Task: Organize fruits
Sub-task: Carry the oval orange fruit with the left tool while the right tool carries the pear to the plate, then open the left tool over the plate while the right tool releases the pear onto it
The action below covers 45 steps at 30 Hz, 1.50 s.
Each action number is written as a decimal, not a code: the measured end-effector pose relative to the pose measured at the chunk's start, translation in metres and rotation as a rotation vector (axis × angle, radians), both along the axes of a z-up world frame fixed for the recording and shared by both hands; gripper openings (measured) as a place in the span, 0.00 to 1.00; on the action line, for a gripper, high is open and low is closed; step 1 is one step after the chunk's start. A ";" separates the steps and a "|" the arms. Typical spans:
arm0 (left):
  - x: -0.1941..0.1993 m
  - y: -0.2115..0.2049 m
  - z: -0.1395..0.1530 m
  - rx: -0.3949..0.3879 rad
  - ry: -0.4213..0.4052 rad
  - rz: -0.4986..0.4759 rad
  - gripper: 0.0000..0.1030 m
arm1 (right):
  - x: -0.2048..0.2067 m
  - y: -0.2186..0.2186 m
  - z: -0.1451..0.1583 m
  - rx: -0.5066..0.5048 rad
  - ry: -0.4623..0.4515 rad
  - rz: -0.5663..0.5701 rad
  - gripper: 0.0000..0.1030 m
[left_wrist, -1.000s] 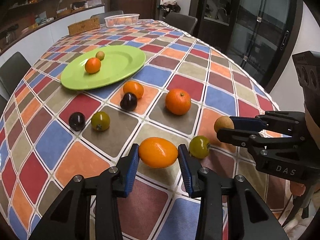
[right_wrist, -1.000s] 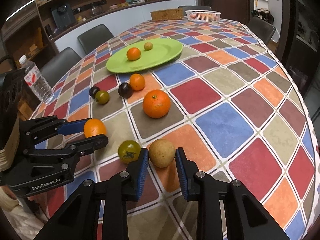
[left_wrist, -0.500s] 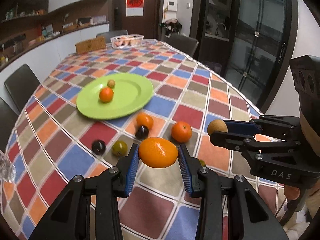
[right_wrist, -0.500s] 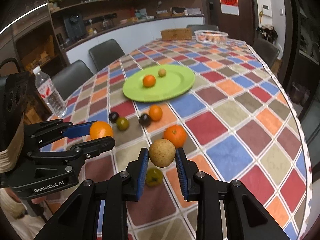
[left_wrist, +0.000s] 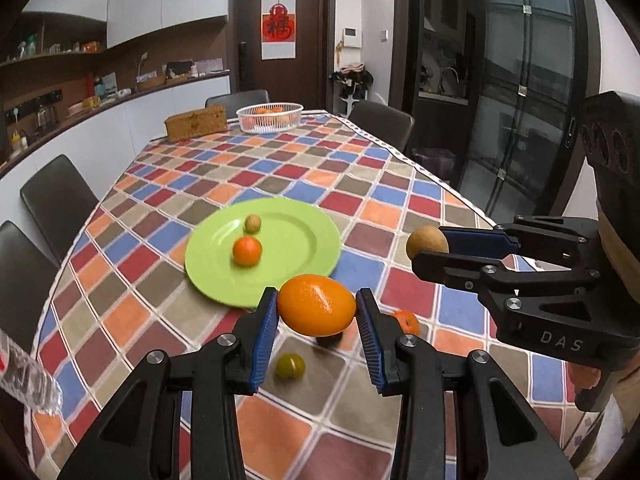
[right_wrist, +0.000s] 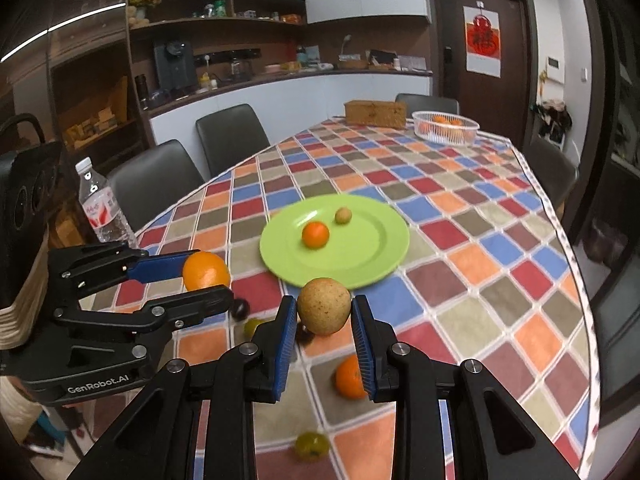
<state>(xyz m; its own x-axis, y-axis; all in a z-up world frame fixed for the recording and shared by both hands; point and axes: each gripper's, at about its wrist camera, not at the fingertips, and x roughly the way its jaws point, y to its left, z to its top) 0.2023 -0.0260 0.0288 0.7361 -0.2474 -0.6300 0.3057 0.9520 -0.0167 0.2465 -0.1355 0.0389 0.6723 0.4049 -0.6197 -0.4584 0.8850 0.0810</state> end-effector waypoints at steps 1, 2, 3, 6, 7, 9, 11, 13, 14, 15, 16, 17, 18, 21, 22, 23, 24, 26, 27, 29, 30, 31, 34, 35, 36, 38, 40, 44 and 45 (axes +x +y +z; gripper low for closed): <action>0.004 0.002 0.001 -0.004 0.001 0.001 0.37 | 0.003 0.002 0.003 -0.002 -0.005 0.005 0.28; 0.008 0.003 0.002 -0.008 0.002 0.002 0.37 | 0.007 0.004 0.004 -0.005 -0.008 0.011 0.28; 0.012 0.005 0.002 -0.012 0.004 0.002 0.37 | 0.012 0.007 0.006 -0.013 -0.011 0.017 0.28; 0.029 0.012 0.002 -0.017 0.021 0.007 0.37 | 0.028 0.015 0.009 -0.027 -0.007 0.036 0.28; 0.035 0.014 0.002 -0.017 0.027 0.007 0.37 | 0.032 0.017 0.010 -0.029 -0.004 0.038 0.28; 0.045 0.018 0.001 -0.013 0.032 0.009 0.37 | 0.046 0.021 0.010 -0.042 0.005 0.043 0.28; 0.057 0.021 0.000 -0.013 0.040 0.011 0.37 | 0.060 0.025 0.008 -0.051 0.017 0.044 0.28; 0.070 0.026 -0.002 -0.021 0.054 0.012 0.37 | 0.071 0.029 0.005 -0.055 0.035 0.039 0.28; 0.075 0.028 -0.004 -0.025 0.061 0.014 0.37 | 0.078 0.030 0.003 -0.055 0.046 0.040 0.28; 0.081 0.029 -0.006 -0.028 0.069 0.015 0.37 | 0.085 0.031 0.000 -0.057 0.057 0.037 0.28; 0.087 0.031 -0.008 -0.028 0.078 0.018 0.37 | 0.091 0.033 -0.002 -0.058 0.066 0.034 0.28; 0.092 0.033 -0.011 -0.029 0.088 0.021 0.37 | 0.096 0.034 -0.005 -0.059 0.075 0.033 0.28; 0.098 0.034 -0.014 -0.029 0.102 0.020 0.37 | 0.103 0.035 -0.009 -0.058 0.089 0.030 0.28; 0.112 0.039 -0.024 -0.035 0.142 0.024 0.37 | 0.121 0.038 -0.018 -0.056 0.132 0.029 0.28; 0.118 0.040 -0.028 -0.036 0.157 0.026 0.37 | 0.126 0.039 -0.021 -0.058 0.145 0.027 0.28; 0.122 0.041 -0.032 -0.037 0.168 0.029 0.37 | 0.132 0.041 -0.025 -0.059 0.162 0.028 0.28; 0.127 0.043 -0.036 -0.038 0.182 0.033 0.37 | 0.138 0.042 -0.029 -0.061 0.178 0.028 0.28; 0.137 0.046 -0.046 -0.042 0.212 0.040 0.37 | 0.148 0.044 -0.036 -0.065 0.208 0.027 0.28; 0.140 0.046 -0.050 -0.042 0.224 0.042 0.37 | 0.155 0.045 -0.042 -0.067 0.229 0.027 0.28; 0.148 0.049 -0.059 -0.041 0.250 0.048 0.37 | 0.163 0.046 -0.050 -0.073 0.258 0.018 0.28; 0.151 0.049 -0.064 -0.043 0.262 0.049 0.37 | 0.168 0.048 -0.055 -0.073 0.278 0.018 0.28; 0.153 0.050 -0.068 -0.044 0.274 0.049 0.37 | 0.171 0.049 -0.059 -0.074 0.290 0.013 0.28; 0.158 0.049 -0.076 -0.034 0.293 0.049 0.37 | 0.179 0.050 -0.068 -0.083 0.314 0.007 0.28; 0.159 0.049 -0.077 -0.031 0.294 0.047 0.37 | 0.180 0.051 -0.071 -0.083 0.318 0.004 0.28; 0.159 0.048 -0.077 -0.029 0.294 0.045 0.37 | 0.181 0.052 -0.072 -0.081 0.322 0.006 0.28; 0.160 0.048 -0.077 -0.028 0.292 0.043 0.38 | 0.181 0.052 -0.074 -0.079 0.324 0.009 0.29; 0.160 0.048 -0.076 -0.029 0.288 0.042 0.44 | 0.183 0.052 -0.075 -0.075 0.322 0.007 0.29; 0.155 0.049 -0.069 -0.016 0.263 0.052 0.48 | 0.179 0.050 -0.072 -0.074 0.309 0.002 0.35; 0.152 0.049 -0.066 -0.012 0.253 0.056 0.48 | 0.177 0.050 -0.069 -0.082 0.297 -0.002 0.35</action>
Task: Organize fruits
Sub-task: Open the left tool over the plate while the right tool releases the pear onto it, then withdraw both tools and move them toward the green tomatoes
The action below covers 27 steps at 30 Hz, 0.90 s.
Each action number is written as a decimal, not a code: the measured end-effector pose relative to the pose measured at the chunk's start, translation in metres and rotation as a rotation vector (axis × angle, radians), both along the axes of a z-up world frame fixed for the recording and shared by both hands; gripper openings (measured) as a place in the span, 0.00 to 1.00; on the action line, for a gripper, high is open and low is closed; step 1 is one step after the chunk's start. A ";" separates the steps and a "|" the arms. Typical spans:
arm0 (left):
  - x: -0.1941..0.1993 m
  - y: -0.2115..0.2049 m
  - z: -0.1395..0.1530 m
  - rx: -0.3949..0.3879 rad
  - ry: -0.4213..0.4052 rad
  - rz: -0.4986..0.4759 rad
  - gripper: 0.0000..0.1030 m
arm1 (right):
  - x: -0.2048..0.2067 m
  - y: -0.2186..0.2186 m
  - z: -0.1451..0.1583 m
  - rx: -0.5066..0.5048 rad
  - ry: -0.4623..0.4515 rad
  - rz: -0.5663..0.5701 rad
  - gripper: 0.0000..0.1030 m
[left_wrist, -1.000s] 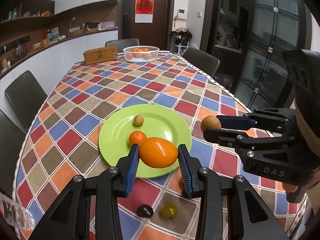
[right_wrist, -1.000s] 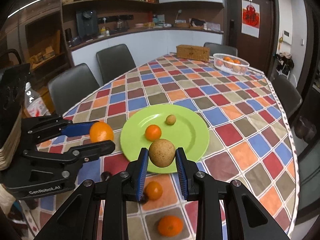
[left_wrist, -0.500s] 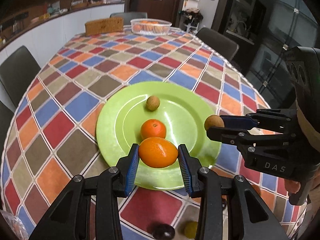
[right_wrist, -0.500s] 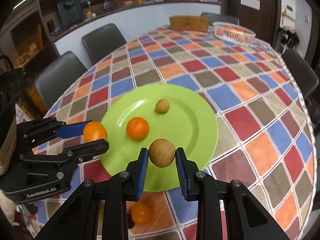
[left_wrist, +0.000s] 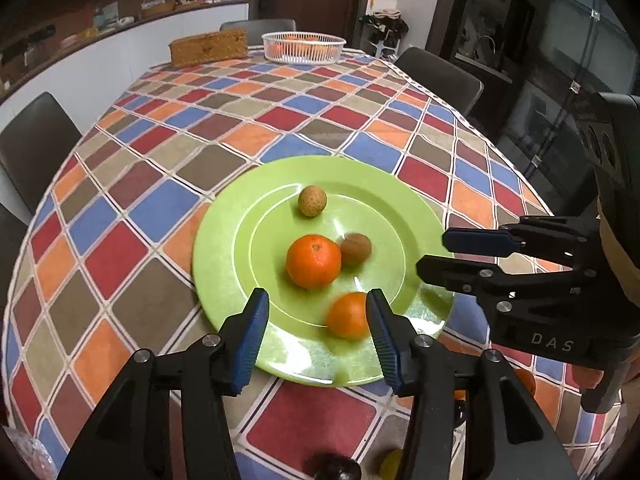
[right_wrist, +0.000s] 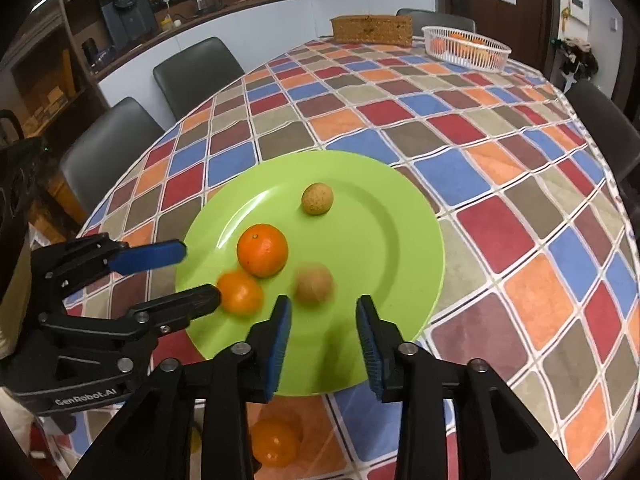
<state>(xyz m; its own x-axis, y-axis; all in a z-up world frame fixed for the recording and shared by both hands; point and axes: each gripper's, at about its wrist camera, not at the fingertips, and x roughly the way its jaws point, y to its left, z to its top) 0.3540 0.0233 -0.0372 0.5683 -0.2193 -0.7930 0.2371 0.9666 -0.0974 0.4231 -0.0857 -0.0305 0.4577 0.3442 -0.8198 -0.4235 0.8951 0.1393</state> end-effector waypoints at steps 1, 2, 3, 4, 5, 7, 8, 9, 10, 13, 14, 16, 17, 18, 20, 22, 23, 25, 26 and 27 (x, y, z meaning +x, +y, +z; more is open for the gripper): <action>-0.002 0.000 0.002 0.003 -0.005 0.001 0.48 | -0.002 -0.001 0.002 -0.005 -0.008 -0.001 0.35; -0.005 0.000 0.005 0.008 -0.011 0.003 0.48 | -0.007 -0.002 0.005 -0.007 -0.018 -0.004 0.35; -0.008 0.000 0.007 0.014 -0.018 0.006 0.48 | -0.009 -0.003 0.007 -0.005 -0.025 -0.007 0.35; -0.013 0.000 0.010 0.020 -0.028 0.009 0.48 | -0.013 -0.004 0.010 -0.006 -0.033 -0.010 0.35; -0.016 0.000 0.014 0.022 -0.038 0.010 0.48 | -0.017 -0.005 0.013 -0.009 -0.043 -0.014 0.35; -0.025 0.000 0.022 0.029 -0.057 0.014 0.48 | -0.026 -0.006 0.020 -0.015 -0.063 -0.017 0.35; -0.029 0.000 0.026 0.029 -0.068 0.014 0.48 | -0.032 -0.007 0.024 -0.018 -0.075 -0.020 0.35; -0.036 -0.001 0.031 0.030 -0.080 0.011 0.48 | -0.037 -0.008 0.028 -0.015 -0.086 -0.021 0.35; -0.040 -0.002 0.035 0.035 -0.089 0.009 0.49 | -0.041 -0.009 0.031 -0.012 -0.095 -0.021 0.35; -0.054 -0.006 0.048 0.059 -0.116 0.005 0.52 | -0.057 -0.011 0.044 0.003 -0.122 -0.023 0.35; -0.059 -0.007 0.052 0.062 -0.123 0.000 0.52 | -0.064 -0.012 0.050 0.012 -0.134 -0.022 0.36; -0.070 -0.009 0.061 0.071 -0.137 -0.009 0.56 | -0.074 -0.014 0.059 0.021 -0.153 -0.016 0.43; -0.075 -0.010 0.065 0.074 -0.146 -0.011 0.57 | -0.080 -0.015 0.063 0.019 -0.165 -0.019 0.45; -0.082 -0.010 0.071 0.074 -0.159 -0.015 0.57 | -0.085 -0.016 0.068 0.018 -0.178 -0.023 0.46; -0.094 -0.012 0.078 0.065 -0.176 -0.024 0.60 | -0.096 -0.019 0.075 0.015 -0.196 -0.029 0.46; -0.106 -0.013 0.084 0.058 -0.195 -0.027 0.61 | -0.107 -0.023 0.082 0.024 -0.208 -0.044 0.46; -0.111 -0.013 0.086 0.055 -0.203 -0.030 0.61 | -0.114 -0.025 0.086 0.031 -0.215 -0.053 0.46; -0.123 -0.014 0.090 0.048 -0.220 -0.039 0.61 | -0.123 -0.028 0.090 0.037 -0.225 -0.065 0.49; -0.129 -0.015 0.092 0.046 -0.229 -0.042 0.61 | -0.129 -0.029 0.092 0.042 -0.232 -0.072 0.52; -0.135 -0.015 0.093 0.045 -0.236 -0.044 0.61 | -0.137 -0.030 0.094 0.048 -0.244 -0.082 0.53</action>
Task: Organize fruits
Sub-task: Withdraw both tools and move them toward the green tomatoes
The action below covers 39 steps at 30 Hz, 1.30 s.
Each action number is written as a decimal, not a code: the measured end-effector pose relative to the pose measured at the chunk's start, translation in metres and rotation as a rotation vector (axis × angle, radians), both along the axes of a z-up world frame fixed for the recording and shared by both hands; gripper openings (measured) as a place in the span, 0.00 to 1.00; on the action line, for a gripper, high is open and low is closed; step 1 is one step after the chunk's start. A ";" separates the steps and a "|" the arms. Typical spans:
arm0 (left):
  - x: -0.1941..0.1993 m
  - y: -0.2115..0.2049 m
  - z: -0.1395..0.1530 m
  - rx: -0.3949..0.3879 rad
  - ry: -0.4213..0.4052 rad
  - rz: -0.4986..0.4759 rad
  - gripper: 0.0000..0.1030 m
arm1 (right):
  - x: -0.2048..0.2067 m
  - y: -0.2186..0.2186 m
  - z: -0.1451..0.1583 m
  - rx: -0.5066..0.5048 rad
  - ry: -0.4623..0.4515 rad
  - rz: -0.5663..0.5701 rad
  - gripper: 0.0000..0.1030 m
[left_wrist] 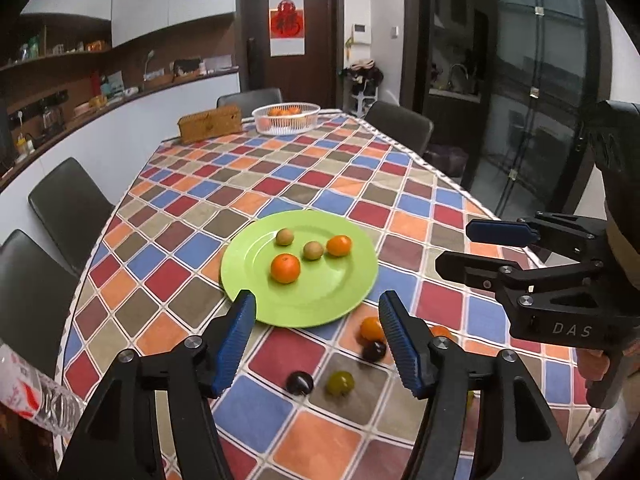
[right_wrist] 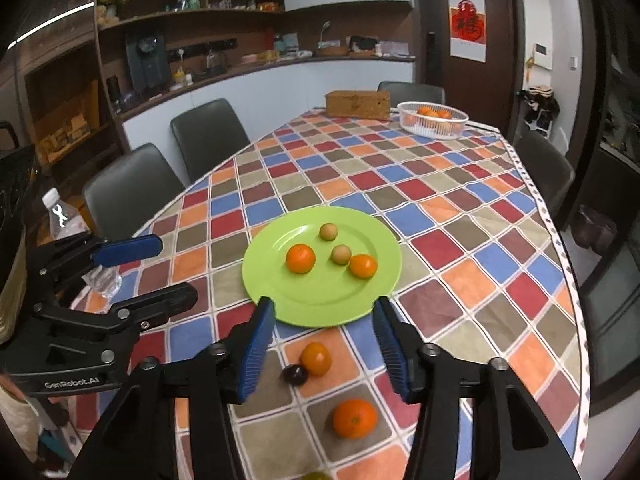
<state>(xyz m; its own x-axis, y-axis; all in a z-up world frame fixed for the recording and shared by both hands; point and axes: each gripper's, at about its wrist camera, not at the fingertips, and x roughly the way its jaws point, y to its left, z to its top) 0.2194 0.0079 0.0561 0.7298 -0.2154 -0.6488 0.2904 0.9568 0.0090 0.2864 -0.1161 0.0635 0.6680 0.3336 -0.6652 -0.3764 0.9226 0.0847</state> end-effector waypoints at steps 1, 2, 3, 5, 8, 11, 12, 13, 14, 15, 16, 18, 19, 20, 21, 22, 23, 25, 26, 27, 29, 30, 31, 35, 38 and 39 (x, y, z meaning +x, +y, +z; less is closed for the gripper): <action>-0.007 -0.001 0.002 0.000 -0.009 0.001 0.62 | -0.006 -0.001 0.001 0.003 -0.009 -0.002 0.53; -0.012 -0.001 0.003 0.002 -0.017 0.001 0.62 | -0.012 -0.002 0.002 0.005 -0.020 -0.003 0.53; -0.017 -0.002 0.003 0.003 -0.022 0.001 0.63 | -0.020 -0.002 0.003 0.005 -0.033 -0.009 0.53; -0.028 -0.002 0.004 -0.005 -0.035 0.002 0.64 | -0.031 -0.005 0.004 0.010 -0.048 -0.024 0.53; -0.040 -0.003 0.002 -0.009 -0.047 0.004 0.65 | -0.048 -0.009 0.002 0.022 -0.063 -0.043 0.53; -0.051 -0.004 -0.001 -0.003 -0.059 0.008 0.65 | -0.062 -0.011 -0.001 0.030 -0.064 -0.059 0.53; -0.056 -0.005 -0.003 0.008 -0.065 0.004 0.65 | -0.068 -0.012 -0.004 0.034 -0.061 -0.070 0.53; -0.059 -0.005 -0.005 0.014 -0.068 0.003 0.65 | -0.071 -0.012 -0.007 0.037 -0.059 -0.077 0.53; -0.061 -0.005 -0.007 0.016 -0.069 0.000 0.65 | -0.076 -0.013 -0.010 0.042 -0.060 -0.091 0.53; -0.064 -0.004 -0.009 0.015 -0.067 -0.001 0.65 | -0.079 -0.015 -0.013 0.047 -0.059 -0.105 0.53; -0.066 -0.003 -0.011 0.011 -0.066 -0.002 0.65 | -0.082 -0.017 -0.017 0.054 -0.052 -0.121 0.53; -0.068 -0.001 -0.016 0.016 -0.066 -0.002 0.64 | -0.086 -0.019 -0.025 0.065 -0.034 -0.152 0.53; -0.071 -0.001 -0.019 0.022 -0.071 -0.004 0.64 | -0.088 -0.019 -0.028 0.064 -0.029 -0.163 0.53; -0.072 0.000 -0.021 0.024 -0.076 -0.007 0.64 | -0.091 -0.018 -0.033 0.052 -0.024 -0.180 0.53; -0.073 0.000 -0.023 0.028 -0.079 -0.010 0.64 | -0.094 -0.018 -0.036 0.044 -0.021 -0.193 0.53; -0.074 0.001 -0.026 0.032 -0.085 -0.015 0.64 | -0.096 -0.019 -0.040 0.041 -0.016 -0.206 0.53; -0.075 0.001 -0.028 0.034 -0.089 -0.021 0.64 | -0.097 -0.019 -0.043 0.039 -0.008 -0.218 0.53; -0.075 0.001 -0.033 0.040 -0.093 -0.033 0.64 | -0.100 -0.021 -0.050 0.043 0.020 -0.236 0.53; -0.075 0.001 -0.036 0.041 -0.092 -0.042 0.64 | -0.101 -0.021 -0.053 0.040 0.028 -0.244 0.53; -0.075 0.001 -0.039 0.043 -0.090 -0.048 0.64 | -0.102 -0.021 -0.056 0.031 0.036 -0.255 0.53; -0.073 0.001 -0.045 0.049 -0.082 -0.062 0.64 | -0.102 -0.022 -0.059 0.031 0.054 -0.269 0.53; -0.072 0.001 -0.049 0.054 -0.078 -0.071 0.64 | -0.102 -0.023 -0.062 0.032 0.066 -0.276 0.53; -0.071 0.000 -0.053 0.060 -0.073 -0.081 0.64 | -0.102 -0.024 -0.064 0.030 0.075 -0.283 0.53; -0.068 -0.002 -0.067 0.091 -0.054 -0.113 0.63 | -0.102 -0.024 -0.074 0.031 0.117 -0.300 0.53; -0.064 -0.002 -0.076 0.105 -0.040 -0.129 0.63 | -0.101 -0.022 -0.083 0.025 0.159 -0.302 0.53; -0.062 -0.002 -0.079 0.106 -0.035 -0.134 0.62 | -0.100 -0.021 -0.087 0.024 0.174 -0.300 0.53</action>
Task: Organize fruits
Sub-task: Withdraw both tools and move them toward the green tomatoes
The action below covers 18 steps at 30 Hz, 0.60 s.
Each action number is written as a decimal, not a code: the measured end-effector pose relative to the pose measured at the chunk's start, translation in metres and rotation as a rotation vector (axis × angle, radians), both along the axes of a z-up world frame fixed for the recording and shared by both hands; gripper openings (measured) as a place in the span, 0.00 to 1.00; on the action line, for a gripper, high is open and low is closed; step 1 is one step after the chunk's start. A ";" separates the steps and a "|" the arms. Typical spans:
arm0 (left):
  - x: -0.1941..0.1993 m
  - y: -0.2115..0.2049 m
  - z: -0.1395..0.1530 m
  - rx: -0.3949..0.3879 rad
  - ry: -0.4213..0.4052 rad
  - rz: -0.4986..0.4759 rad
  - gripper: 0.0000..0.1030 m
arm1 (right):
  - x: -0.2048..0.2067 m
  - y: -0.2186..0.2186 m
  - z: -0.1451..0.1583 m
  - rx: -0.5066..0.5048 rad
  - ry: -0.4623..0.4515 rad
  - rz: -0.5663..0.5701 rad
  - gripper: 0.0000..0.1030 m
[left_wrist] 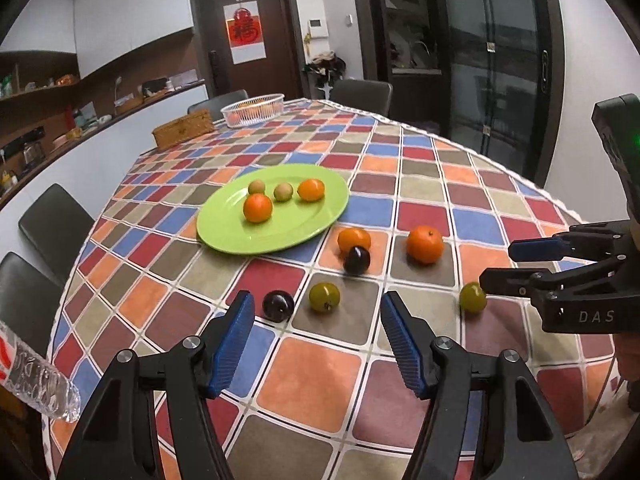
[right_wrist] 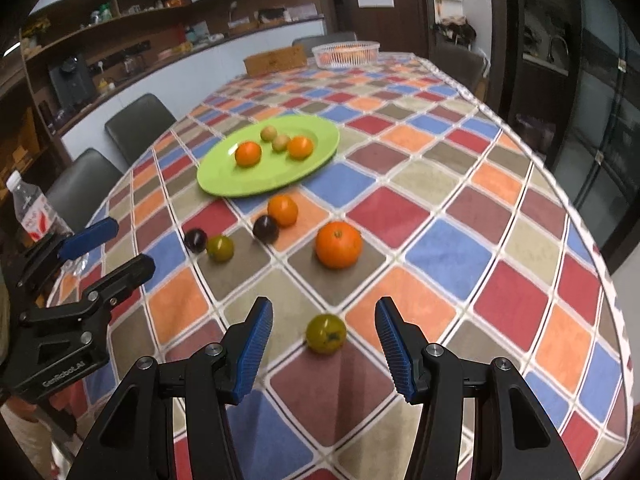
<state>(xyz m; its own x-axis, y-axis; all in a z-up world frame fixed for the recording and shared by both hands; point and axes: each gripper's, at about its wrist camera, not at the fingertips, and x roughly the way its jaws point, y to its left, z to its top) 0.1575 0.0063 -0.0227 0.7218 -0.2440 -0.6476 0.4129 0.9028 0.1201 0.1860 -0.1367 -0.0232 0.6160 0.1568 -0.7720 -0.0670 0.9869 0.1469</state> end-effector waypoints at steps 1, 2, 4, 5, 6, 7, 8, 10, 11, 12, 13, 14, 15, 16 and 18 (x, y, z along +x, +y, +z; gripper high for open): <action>0.002 0.000 -0.003 0.001 0.007 -0.006 0.61 | 0.001 0.001 -0.003 0.002 0.014 0.003 0.53; 0.005 0.000 -0.005 0.003 0.012 -0.009 0.61 | 0.003 0.002 -0.006 0.003 0.027 0.006 0.53; 0.010 0.000 -0.010 0.010 0.022 -0.016 0.59 | 0.005 0.004 -0.011 0.003 0.043 0.009 0.53; 0.012 -0.001 -0.013 0.016 0.026 -0.020 0.58 | 0.006 0.005 -0.013 0.001 0.050 0.010 0.53; 0.015 -0.001 -0.016 0.023 0.030 -0.026 0.57 | 0.007 0.005 -0.015 -0.001 0.059 0.011 0.53; 0.017 -0.003 -0.018 0.030 0.033 -0.031 0.56 | 0.008 0.006 -0.017 -0.002 0.065 0.011 0.53; 0.019 -0.004 -0.020 0.035 0.038 -0.036 0.55 | 0.009 0.006 -0.019 -0.003 0.074 0.011 0.52; 0.024 -0.005 -0.025 0.041 0.048 -0.048 0.52 | 0.011 0.006 -0.023 0.000 0.089 0.011 0.52; 0.026 -0.006 -0.027 0.046 0.052 -0.048 0.52 | 0.012 0.006 -0.024 0.002 0.096 0.011 0.51; 0.029 -0.008 -0.030 0.053 0.058 -0.046 0.49 | 0.013 0.007 -0.027 0.006 0.106 0.012 0.50; 0.031 -0.008 -0.032 0.055 0.063 -0.045 0.46 | 0.014 0.007 -0.028 0.008 0.112 0.013 0.48; 0.033 -0.009 -0.034 0.057 0.070 -0.043 0.46 | 0.014 0.007 -0.029 0.009 0.117 0.013 0.46; 0.035 -0.009 -0.036 0.060 0.076 -0.039 0.45 | 0.015 0.007 -0.031 0.009 0.123 0.013 0.46; 0.038 -0.010 -0.038 0.063 0.081 -0.036 0.44 | 0.016 0.006 -0.032 0.010 0.127 0.012 0.45; 0.041 -0.012 -0.041 0.071 0.085 -0.036 0.43 | 0.018 0.006 -0.034 0.011 0.136 0.011 0.43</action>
